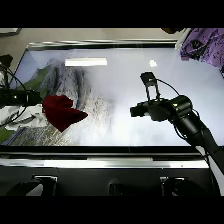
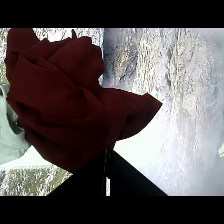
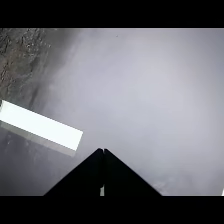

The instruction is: Fold the clothes and pants, and hang the long-sleeved shirts on hangers.

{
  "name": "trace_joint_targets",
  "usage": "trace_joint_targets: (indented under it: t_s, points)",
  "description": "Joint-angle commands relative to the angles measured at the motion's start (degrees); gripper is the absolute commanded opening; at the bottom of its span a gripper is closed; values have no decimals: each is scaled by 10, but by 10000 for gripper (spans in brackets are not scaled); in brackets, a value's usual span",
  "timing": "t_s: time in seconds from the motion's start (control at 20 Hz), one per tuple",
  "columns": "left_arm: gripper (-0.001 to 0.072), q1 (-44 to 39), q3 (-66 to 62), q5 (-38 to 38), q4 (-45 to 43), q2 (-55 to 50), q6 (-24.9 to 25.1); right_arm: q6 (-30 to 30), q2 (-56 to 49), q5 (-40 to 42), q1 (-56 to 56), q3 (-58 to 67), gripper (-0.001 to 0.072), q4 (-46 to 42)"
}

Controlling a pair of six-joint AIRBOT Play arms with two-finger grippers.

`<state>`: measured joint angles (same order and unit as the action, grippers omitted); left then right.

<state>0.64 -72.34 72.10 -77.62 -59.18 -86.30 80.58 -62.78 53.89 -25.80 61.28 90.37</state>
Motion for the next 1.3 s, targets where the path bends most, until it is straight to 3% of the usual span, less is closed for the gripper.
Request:
trace_joint_targets:
  t_s: [0.0,0.05,0.1,0.2,0.65,0.7,0.75,0.8,0.95,1.2,1.25]
  points:
    - [204,0,0,-8,-4,-9,-4,0,0,-3,0,1,36,0]
    - [613,0,1,-6,-16,-18,-34,0,0,-13,0,1,36,0]
    - [720,0,4,-8,-45,-32,-74,0,0,-26,0,1,36,-1]
    - [720,8,5,-21,-93,-80,-85,0,0,-48,-1,1,36,0]
    - [720,4,6,-125,-48,-306,-85,0,0,-41,0,1,36,0]
    - [706,2,5,-128,-38,-318,-85,0,0,-37,0,1,36,0]
    - [318,-1,2,-120,-28,-327,-83,0,0,-32,0,1,36,0]
    - [22,-3,-1,-111,-13,-327,-73,0,0,-25,0,1,36,2]
    - [17,-23,-30,-84,61,-303,-22,0,0,22,0,1,38,4]
    - [17,-142,-59,-68,194,-228,-39,11,30,129,0,1,49,-44]
    - [17,-180,-59,-68,206,-224,-61,16,43,143,0,1,111,-63]
